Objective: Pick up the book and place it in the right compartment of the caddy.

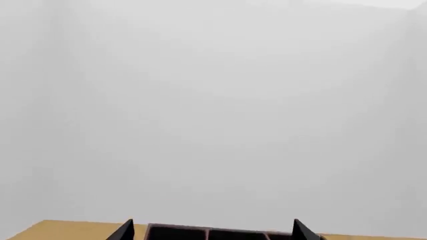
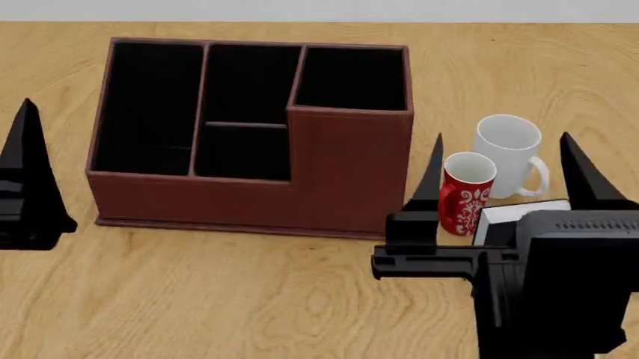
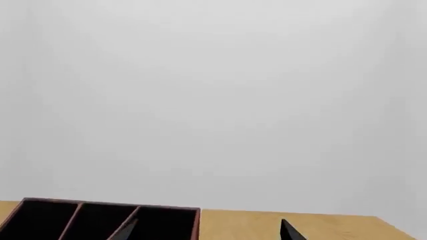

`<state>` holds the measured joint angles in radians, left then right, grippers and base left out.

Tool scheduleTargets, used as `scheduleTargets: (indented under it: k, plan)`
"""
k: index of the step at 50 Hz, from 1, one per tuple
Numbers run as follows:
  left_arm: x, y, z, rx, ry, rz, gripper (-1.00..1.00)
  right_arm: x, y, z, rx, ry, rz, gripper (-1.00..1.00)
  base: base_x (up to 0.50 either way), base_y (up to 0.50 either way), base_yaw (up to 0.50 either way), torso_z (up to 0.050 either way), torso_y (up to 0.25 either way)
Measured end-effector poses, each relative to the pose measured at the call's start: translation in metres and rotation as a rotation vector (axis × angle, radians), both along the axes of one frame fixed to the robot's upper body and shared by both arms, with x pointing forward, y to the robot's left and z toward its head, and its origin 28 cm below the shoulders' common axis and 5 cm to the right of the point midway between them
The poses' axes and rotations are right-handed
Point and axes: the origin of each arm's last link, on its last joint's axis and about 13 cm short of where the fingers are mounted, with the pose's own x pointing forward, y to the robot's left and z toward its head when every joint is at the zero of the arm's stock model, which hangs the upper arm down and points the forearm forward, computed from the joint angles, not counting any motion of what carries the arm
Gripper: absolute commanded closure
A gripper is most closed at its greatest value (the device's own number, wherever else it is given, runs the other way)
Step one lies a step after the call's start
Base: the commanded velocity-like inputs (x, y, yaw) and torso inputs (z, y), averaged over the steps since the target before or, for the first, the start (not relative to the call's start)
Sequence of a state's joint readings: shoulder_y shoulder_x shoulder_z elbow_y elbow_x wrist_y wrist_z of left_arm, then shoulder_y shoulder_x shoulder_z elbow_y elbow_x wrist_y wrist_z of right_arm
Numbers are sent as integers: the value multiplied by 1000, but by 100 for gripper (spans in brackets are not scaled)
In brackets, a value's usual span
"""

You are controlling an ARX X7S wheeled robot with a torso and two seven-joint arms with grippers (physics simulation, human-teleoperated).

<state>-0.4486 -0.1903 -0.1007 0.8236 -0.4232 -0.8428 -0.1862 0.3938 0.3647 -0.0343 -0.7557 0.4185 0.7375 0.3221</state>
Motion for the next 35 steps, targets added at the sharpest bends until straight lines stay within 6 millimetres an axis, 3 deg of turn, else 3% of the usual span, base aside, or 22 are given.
scheduleTargets:
  k: [16, 35]
  plan:
    - [-16, 11, 47, 49, -85, 83, -100, -16, -14, 59, -55, -115, -55, -100, 39, -5, 0, 0, 0]
    - [-25, 13, 59, 67, -121, 119, -100, -23, -17, 72, -88, -141, -75, -100, 380, -114, 0, 0, 0]
